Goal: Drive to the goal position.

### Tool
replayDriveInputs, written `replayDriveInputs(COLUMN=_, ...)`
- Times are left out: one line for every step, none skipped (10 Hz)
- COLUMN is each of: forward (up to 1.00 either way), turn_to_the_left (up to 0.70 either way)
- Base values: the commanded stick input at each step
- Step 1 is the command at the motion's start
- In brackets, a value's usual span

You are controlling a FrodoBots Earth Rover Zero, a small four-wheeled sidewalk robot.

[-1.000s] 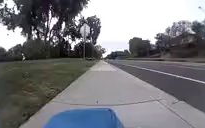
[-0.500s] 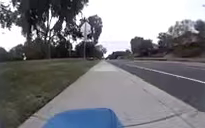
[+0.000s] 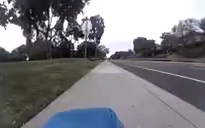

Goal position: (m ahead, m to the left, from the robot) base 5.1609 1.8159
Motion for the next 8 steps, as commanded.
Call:
replayDriveInputs(forward=1.0, turn_to_the_left=0.0)
replayDriveInputs(forward=1.0, turn_to_the_left=0.0)
replayDriveInputs(forward=1.0, turn_to_the_left=0.0)
replayDriveInputs(forward=1.0, turn_to_the_left=0.0)
replayDriveInputs(forward=1.0, turn_to_the_left=0.0)
replayDriveInputs(forward=1.0, turn_to_the_left=0.01)
replayDriveInputs(forward=1.0, turn_to_the_left=0.2)
replayDriveInputs(forward=1.0, turn_to_the_left=0.27)
